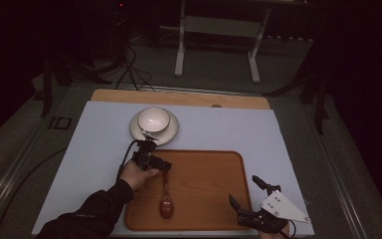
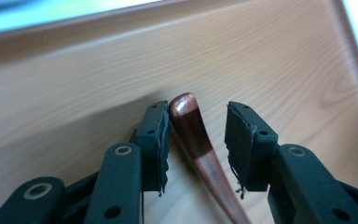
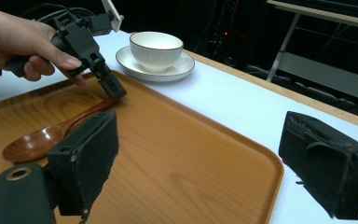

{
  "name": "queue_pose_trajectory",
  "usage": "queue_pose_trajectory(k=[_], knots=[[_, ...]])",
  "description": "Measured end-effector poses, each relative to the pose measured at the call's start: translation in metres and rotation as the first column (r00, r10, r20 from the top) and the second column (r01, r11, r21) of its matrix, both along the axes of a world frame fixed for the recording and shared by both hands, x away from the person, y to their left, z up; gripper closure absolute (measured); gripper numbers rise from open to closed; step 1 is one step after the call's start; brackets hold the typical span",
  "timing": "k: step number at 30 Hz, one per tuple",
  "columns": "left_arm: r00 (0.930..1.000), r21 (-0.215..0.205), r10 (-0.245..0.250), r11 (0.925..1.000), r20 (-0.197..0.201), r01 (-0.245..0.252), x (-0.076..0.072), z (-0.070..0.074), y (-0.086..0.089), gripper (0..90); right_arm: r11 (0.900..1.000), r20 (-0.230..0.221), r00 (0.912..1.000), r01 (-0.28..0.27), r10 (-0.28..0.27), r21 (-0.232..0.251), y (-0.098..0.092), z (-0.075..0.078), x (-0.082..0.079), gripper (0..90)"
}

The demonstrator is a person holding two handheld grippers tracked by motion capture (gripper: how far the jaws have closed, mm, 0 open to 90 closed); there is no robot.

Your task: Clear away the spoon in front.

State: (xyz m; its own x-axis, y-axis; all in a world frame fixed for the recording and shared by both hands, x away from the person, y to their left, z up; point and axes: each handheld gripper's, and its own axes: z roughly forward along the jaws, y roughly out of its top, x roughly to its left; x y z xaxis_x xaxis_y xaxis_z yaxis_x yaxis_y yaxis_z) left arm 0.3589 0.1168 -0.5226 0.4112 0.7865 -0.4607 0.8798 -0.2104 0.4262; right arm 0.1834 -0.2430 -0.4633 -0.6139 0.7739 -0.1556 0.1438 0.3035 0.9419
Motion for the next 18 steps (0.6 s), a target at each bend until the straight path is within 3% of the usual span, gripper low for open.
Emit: queue_pose_trajectory(k=[4, 12, 14, 16, 18], knots=[[0.9996, 0.043, 0.006, 0.9991, 0.029, -0.008, 0.002, 0.003, 0.004, 57.4, 1.0, -0.002, 1.0, 0.001, -0.001, 0.0, 0.0, 0.0, 0.0, 11.8], [0.9986, 0.041, -0.01, 0.9991, 0.053, 0.008, -0.004, 0.008, 0.011, 58.6, 1.0, -0.001, 1.0, 0.0, 0.0, 0.0, 0.0, 0.0, 0.0, 11.9], [0.9971, 0.061, -0.027, 0.9979, 0.071, 0.023, -0.007, 0.01, 0.013, 63.8, 1.0, 0.0, 1.0, -0.001, 0.001, 0.0, 0.0, 0.0, 0.0, 11.9], [0.9974, 0.041, -0.029, 0.9988, 0.066, 0.026, -0.01, 0.011, 0.016, 64.2, 1.0, -0.002, 1.0, -0.001, 0.001, 0.001, 0.0, 0.0, 0.0, 11.8], [0.9952, 0.051, -0.044, 0.9979, 0.087, 0.04, -0.015, 0.015, 0.017, 67.2, 1.0, -0.004, 1.0, -0.001, 0.001, 0.0, 0.0, 0.0, 0.0, 11.9]])
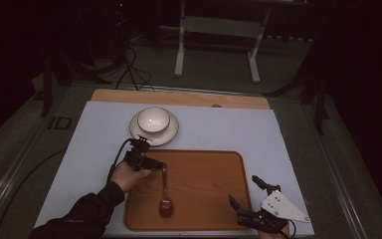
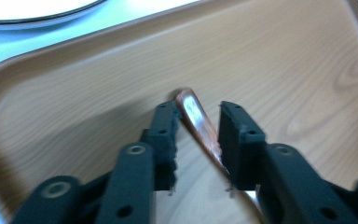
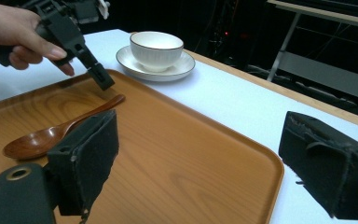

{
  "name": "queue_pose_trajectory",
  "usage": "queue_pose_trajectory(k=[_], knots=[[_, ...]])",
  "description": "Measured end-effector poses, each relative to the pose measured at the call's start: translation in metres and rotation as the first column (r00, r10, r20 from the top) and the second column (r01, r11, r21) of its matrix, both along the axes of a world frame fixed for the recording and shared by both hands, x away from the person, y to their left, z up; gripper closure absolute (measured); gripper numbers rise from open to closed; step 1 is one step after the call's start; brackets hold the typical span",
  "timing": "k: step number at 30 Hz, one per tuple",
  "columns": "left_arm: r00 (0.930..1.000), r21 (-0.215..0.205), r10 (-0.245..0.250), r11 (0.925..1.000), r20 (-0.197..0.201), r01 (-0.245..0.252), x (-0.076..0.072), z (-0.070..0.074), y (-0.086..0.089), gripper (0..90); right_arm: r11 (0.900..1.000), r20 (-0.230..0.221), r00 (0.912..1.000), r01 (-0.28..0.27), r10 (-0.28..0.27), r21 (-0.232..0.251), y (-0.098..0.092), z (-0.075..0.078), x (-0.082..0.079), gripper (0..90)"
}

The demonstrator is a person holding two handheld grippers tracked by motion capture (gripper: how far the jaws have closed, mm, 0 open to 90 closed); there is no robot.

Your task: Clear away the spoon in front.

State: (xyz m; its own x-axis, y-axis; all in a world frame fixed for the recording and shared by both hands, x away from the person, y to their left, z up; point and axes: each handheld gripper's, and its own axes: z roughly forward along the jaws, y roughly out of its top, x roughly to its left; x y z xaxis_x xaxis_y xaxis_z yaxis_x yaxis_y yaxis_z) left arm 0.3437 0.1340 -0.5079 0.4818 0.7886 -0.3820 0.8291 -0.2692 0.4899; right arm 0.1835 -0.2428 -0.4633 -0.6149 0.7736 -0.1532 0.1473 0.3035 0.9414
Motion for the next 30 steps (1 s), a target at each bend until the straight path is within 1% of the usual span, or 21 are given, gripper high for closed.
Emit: queue_pose_trajectory(k=[2, 3, 4, 6, 8, 10, 11, 13, 14, 16, 17, 18, 19, 21, 22, 23, 25, 26, 28, 29, 30], knots=[[0.9995, -0.01, -0.023, 0.9997, 0.021, 0.024, -0.006, 0.005, 0.002, 66.6, 1.0, 0.003, 1.0, -0.001, 0.001, -0.001, 0.0, 0.0, 0.0, 11.9], [0.9987, -0.023, -0.029, 0.9993, 0.042, 0.03, -0.009, 0.009, 0.002, 64.7, 1.0, 0.004, 1.0, 0.0, 0.0, -0.001, 0.0, 0.0, 0.0, 11.9], [0.9972, -0.05, -0.039, 0.9978, 0.064, 0.043, -0.013, 0.012, 0.004, 63.1, 1.0, 0.003, 1.0, -0.001, 0.001, -0.001, 0.0, 0.0, 0.0, 11.9], [0.9924, -0.064, -0.05, 0.9963, 0.112, 0.057, -0.021, 0.02, 0.006, 59.2, 1.0, 0.002, 1.0, -0.001, 0.001, -0.001, 0.0, 0.0, 0.0, 11.9], [0.9829, -0.101, -0.071, 0.9909, 0.17, 0.089, -0.028, 0.027, 0.009, 54.0, 1.0, 0.002, 1.0, 0.0, 0.0, 0.0, 0.001, 0.0, 0.0, 11.8], [0.9721, -0.109, -0.072, 0.9892, 0.223, 0.098, -0.036, 0.033, 0.011, 47.8, 1.0, 0.005, 1.0, 0.0, 0.0, 0.001, 0.001, 0.0, -0.001, 11.8], [0.9652, -0.131, -0.083, 0.9843, 0.248, 0.118, -0.04, 0.035, 0.012, 43.9, 1.0, 0.006, 1.0, 0.002, -0.002, 0.001, 0.001, 0.0, -0.001, 11.9], [0.952, -0.143, -0.087, 0.9807, 0.294, 0.133, -0.048, 0.039, 0.014, 34.7, 1.0, 0.008, 1.0, 0.003, -0.003, 0.004, 0.001, 0.0, -0.001, 11.9], [0.945, -0.158, -0.094, 0.976, 0.313, 0.15, -0.052, 0.041, 0.015, 30.2, 1.0, 0.007, 1.0, 0.003, -0.003, 0.004, 0.001, 0.0, -0.001, 11.9], [0.9348, -0.149, -0.1, 0.9759, 0.341, 0.159, -0.058, 0.043, 0.016, 25.3, 1.0, 0.007, 1.0, 0.003, -0.003, 0.002, 0.001, 0.0, -0.001, 11.8], [0.9304, -0.162, -0.12, 0.9691, 0.346, 0.186, -0.06, 0.043, 0.016, 19.1, 1.0, 0.007, 1.0, 0.002, -0.002, 0.001, 0.001, 0.0, 0.0, 11.8], [0.9265, -0.159, -0.131, 0.9673, 0.353, 0.197, -0.062, 0.044, 0.016, 14.2, 1.0, 0.007, 1.0, 0.0, 0.0, 0.0, 0.002, 0.0, 0.0, 11.8], [0.9203, -0.154, -0.137, 0.9664, 0.366, 0.205, -0.064, 0.044, 0.016, 14.0, 1.0, 0.008, 1.0, 0.0, 0.0, -0.001, 0.002, 0.0, -0.001, 11.8], [0.9082, -0.154, -0.156, 0.9608, 0.388, 0.231, -0.067, 0.045, 0.017, 12.0, 1.0, 0.007, 1.0, -0.002, 0.002, -0.001, 0.002, 0.0, 0.0, 11.8], [0.9021, -0.147, -0.158, 0.9612, 0.402, 0.234, -0.068, 0.044, 0.017, 5.7, 1.0, 0.007, 1.0, 0.0, 0.0, 0.0, 0.002, 0.0, 0.0, 11.8], [0.9004, -0.138, -0.155, 0.9638, 0.406, 0.228, -0.069, 0.045, 0.017, 0.0, 1.0, 0.006, 1.0, 0.0, 0.0, 0.0, 0.002, 0.0, 0.0, 11.9], [0.8933, -0.146, -0.144, 0.9633, 0.426, 0.225, -0.071, 0.045, 0.019, 0.0, 1.0, 0.005, 1.0, 0.0, 0.0, 0.0, 0.001, 0.0, 0.0, 11.9], [0.8932, -0.16, -0.133, 0.9622, 0.43, 0.22, -0.072, 0.046, 0.021, 0.0, 1.0, 0.005, 1.0, 0.0, 0.0, 0.0, 0.001, 0.0, 0.0, 11.9], [0.8955, -0.207, -0.116, 0.9529, 0.43, 0.222, -0.073, 0.047, 0.026, 0.0, 1.0, 0.005, 1.0, -0.001, 0.001, 0.0, 0.001, 0.0, 0.0, 11.8], [0.8929, -0.223, -0.102, 0.95, 0.438, 0.219, -0.074, 0.048, 0.028, 0.0, 1.0, 0.005, 1.0, 0.0, 0.0, 0.0, 0.002, 0.0, 0.0, 11.8], [0.8867, -0.23, -0.095, 0.9482, 0.453, 0.219, -0.076, 0.048, 0.03, 0.0, 1.0, 0.005, 1.0, 0.0, 0.0, 0.0, 0.002, 0.0, 0.0, 11.8]])
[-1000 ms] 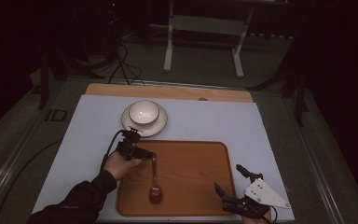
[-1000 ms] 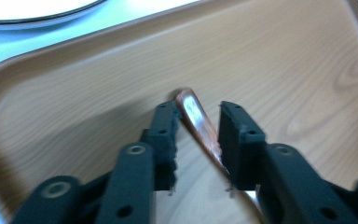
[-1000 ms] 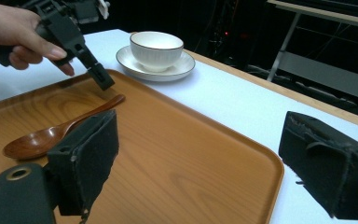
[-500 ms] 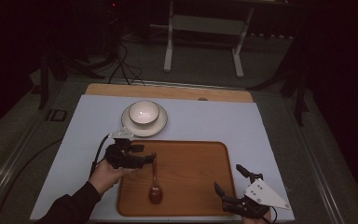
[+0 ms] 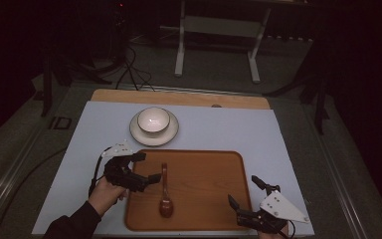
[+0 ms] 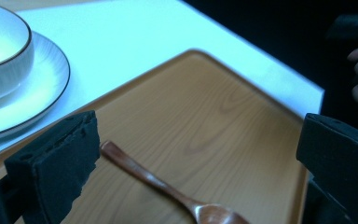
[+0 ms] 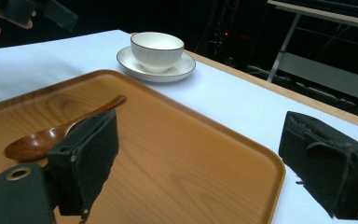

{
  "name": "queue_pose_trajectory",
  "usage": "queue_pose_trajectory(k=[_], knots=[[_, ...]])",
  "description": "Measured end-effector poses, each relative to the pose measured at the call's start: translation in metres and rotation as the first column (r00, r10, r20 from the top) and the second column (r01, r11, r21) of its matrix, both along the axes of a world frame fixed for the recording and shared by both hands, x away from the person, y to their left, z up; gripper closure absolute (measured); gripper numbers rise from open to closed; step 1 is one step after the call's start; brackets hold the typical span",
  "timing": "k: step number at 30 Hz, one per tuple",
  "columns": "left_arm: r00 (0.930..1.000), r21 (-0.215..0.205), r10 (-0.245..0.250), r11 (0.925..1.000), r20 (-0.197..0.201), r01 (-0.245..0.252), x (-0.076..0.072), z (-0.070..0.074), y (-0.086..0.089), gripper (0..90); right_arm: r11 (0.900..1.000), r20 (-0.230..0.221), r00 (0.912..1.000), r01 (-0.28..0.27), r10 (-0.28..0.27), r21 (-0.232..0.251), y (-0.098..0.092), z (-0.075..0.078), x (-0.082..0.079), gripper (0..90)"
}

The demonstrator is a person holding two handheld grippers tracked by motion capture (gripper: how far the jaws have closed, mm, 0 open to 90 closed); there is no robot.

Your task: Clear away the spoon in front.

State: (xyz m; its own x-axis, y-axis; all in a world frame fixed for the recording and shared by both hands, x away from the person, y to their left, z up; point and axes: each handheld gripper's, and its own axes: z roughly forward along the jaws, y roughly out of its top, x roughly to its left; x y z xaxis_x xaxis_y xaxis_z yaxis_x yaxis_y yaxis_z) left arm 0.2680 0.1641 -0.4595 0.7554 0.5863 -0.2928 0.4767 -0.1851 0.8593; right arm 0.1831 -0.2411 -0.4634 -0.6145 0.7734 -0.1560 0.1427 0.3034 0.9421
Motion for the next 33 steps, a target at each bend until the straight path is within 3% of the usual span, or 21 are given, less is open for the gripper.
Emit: queue_pose_trajectory(k=[4, 11, 26, 33], knots=[[0.9996, -0.031, -0.004, 0.9995, 0.029, 0.005, -0.007, 0.002, 0.007, 0.0, 1.0, 0.0, 1.0, 0.001, -0.001, -0.001, 0.0, 0.0, 0.0, 11.8], [0.9993, -0.061, 0.006, 0.9982, 0.037, -0.003, -0.019, 0.0, 0.02, 0.0, 1.0, -0.004, 1.0, 0.004, -0.004, 0.003, -0.001, -0.001, 0.001, 11.8], [0.9988, -0.059, 0.018, 0.9981, 0.045, -0.016, -0.042, -0.012, 0.037, 0.0, 1.0, -0.005, 1.0, 0.002, -0.002, -0.002, 0.0, -0.003, 0.002, 11.8], [0.9982, -0.035, 0.022, 0.9992, 0.056, -0.02, -0.049, -0.023, 0.04, 0.0, 1.0, -0.006, 1.0, 0.002, -0.002, 0.0, -0.001, -0.003, 0.002, 11.8]])
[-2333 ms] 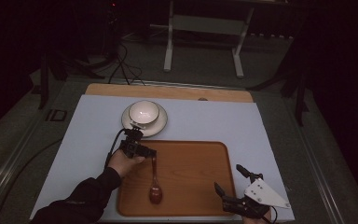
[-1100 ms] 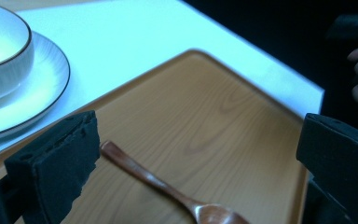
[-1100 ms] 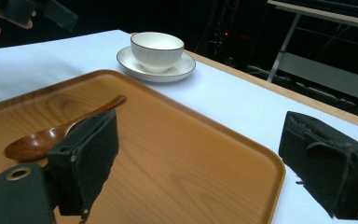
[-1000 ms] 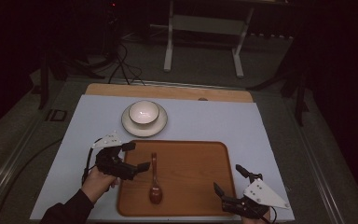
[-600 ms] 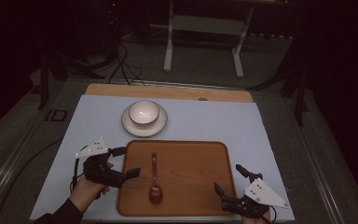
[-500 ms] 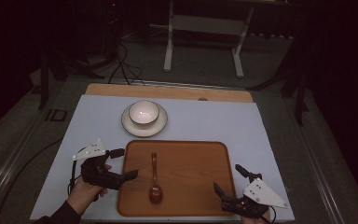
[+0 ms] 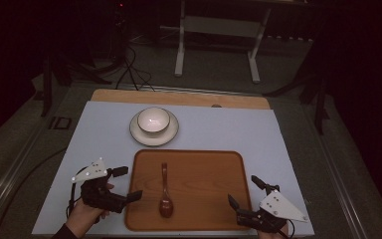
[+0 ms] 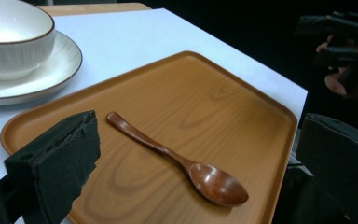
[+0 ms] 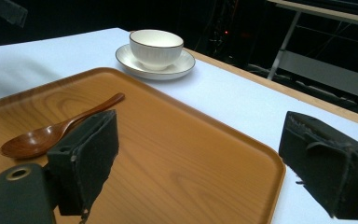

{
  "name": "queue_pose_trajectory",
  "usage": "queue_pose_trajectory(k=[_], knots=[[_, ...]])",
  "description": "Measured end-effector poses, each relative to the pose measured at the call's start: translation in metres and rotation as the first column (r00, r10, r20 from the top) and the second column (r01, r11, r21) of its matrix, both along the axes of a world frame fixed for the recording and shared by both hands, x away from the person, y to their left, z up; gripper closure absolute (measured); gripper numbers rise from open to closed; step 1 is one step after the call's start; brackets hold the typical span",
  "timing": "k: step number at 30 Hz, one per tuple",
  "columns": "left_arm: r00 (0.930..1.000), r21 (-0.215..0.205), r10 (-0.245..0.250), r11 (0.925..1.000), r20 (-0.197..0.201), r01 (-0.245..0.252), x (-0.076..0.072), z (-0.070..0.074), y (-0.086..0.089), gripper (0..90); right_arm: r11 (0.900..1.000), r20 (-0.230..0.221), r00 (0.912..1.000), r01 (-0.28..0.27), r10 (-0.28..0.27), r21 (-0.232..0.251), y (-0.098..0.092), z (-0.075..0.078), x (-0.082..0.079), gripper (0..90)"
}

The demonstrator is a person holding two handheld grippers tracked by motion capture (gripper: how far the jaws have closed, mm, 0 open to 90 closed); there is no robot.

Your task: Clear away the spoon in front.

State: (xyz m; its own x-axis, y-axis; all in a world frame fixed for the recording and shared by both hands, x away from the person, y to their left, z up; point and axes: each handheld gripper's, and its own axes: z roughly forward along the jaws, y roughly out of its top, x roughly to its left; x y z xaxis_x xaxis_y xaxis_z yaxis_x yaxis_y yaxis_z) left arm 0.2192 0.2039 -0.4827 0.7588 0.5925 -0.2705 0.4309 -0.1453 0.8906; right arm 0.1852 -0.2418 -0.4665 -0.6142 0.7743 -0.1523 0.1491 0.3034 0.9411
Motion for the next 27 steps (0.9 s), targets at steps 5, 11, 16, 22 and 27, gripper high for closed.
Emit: queue_pose_trajectory(k=[5, 11, 16, 22, 27], knots=[[0.9999, 0.01, -0.005, 0.9999, 0.012, 0.005, -0.003, -0.006, 0.0, 0.0, 1.0, -0.003, 1.0, -0.002, 0.002, -0.001, -0.001, -0.001, 0.0, 11.8], [0.9997, 0.024, -0.012, 0.9996, 0.02, 0.011, -0.004, -0.015, -0.002, 0.0, 1.0, -0.006, 1.0, -0.006, 0.006, -0.004, -0.001, -0.002, 0.001, 11.8], [0.9996, 0.064, -0.019, 0.9978, 0.021, 0.017, -0.008, -0.021, -0.005, 0.0, 1.0, -0.018, 0.9998, -0.009, 0.009, -0.001, -0.001, -0.005, 0.001, 11.8], [0.9991, 0.037, -0.012, 0.9993, 0.04, 0.011, -0.008, -0.021, -0.005, 0.0, 1.0, -0.034, 0.9993, -0.017, 0.017, 0.001, -0.002, -0.007, 0.003, 11.8], [0.9975, 0.038, 0.003, 0.9993, 0.07, -0.005, -0.006, -0.023, -0.009, 0.0, 1.0, -0.042, 0.9989, -0.019, 0.019, 0.001, -0.001, -0.009, 0.005, 11.8]])
